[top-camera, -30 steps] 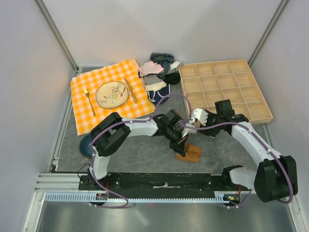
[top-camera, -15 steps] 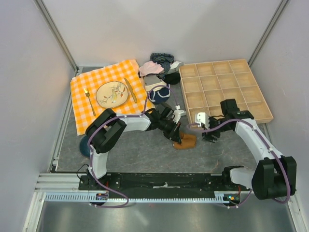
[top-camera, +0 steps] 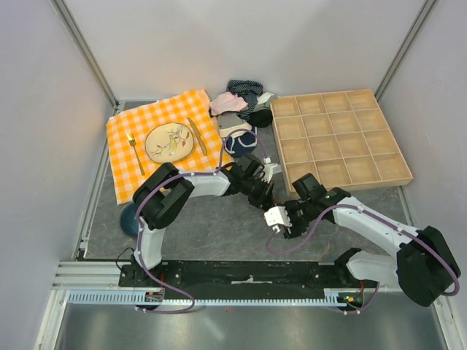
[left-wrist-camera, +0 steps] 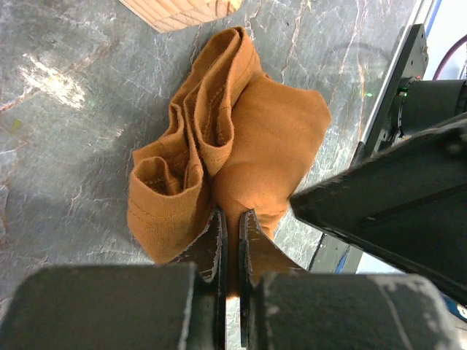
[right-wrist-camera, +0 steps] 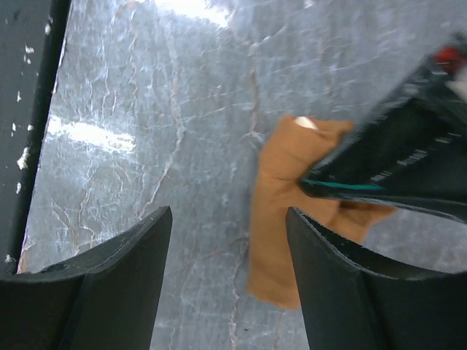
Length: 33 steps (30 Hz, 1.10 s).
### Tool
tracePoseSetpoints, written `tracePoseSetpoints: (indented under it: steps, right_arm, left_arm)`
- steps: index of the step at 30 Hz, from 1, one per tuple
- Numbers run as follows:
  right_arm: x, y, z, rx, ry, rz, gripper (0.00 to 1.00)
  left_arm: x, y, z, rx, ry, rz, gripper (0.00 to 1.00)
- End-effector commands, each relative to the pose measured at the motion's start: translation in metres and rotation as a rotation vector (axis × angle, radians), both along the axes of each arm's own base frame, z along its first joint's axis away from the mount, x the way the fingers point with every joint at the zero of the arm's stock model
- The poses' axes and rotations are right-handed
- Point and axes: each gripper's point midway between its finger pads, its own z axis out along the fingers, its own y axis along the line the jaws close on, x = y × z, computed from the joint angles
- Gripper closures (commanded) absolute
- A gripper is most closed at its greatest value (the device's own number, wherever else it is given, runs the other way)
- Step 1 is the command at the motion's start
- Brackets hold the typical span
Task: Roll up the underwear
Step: Roll the underwear to the center of the board.
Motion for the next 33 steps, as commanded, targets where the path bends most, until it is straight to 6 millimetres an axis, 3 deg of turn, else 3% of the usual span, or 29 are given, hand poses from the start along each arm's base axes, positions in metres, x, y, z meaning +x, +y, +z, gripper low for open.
tracePoseSetpoints:
  steps: [1, 6, 9, 14, 18, 22, 28, 33]
  right_arm:
    - [0.012, -0.005, -0.025, -0.089, -0.079, -0.022, 0.29]
    - [0.021, -0.021, -0.042, -0.175, -0.115, -0.070, 0.34]
    - [0.020, -0.020, -0.038, -0.159, -0.119, -0.088, 0.35]
    - [0.008, 0.008, 0.008, -0.004, -0.053, -0.051, 0.34]
    - [0.015, 0.012, 0.022, 0.007, -0.066, -0.067, 0.33]
    - [0.029, 0.004, 0.004, -0.055, -0.115, -0.088, 0.32]
    - [0.027, -0.012, -0.033, -0.164, -0.092, -0.081, 0.33]
    - [0.025, -0.028, -0.057, -0.252, -0.090, -0.076, 0.38]
  left_arm:
    - [0.016, 0.017, -0.037, 0.149, 0.007, 0.114, 0.95]
    - [0.022, 0.015, -0.025, 0.121, -0.008, 0.137, 0.89]
    - [0.026, 0.014, -0.018, 0.104, -0.021, 0.148, 0.88]
    - [0.027, 0.015, -0.024, 0.115, -0.006, 0.142, 0.87]
    - [0.026, 0.016, -0.027, 0.120, 0.003, 0.140, 0.87]
    - [0.027, 0.016, -0.026, 0.118, 0.001, 0.143, 0.87]
    - [0.031, 0.015, -0.021, 0.110, -0.006, 0.156, 0.86]
    - [0.036, 0.013, -0.006, 0.080, -0.030, 0.183, 0.75]
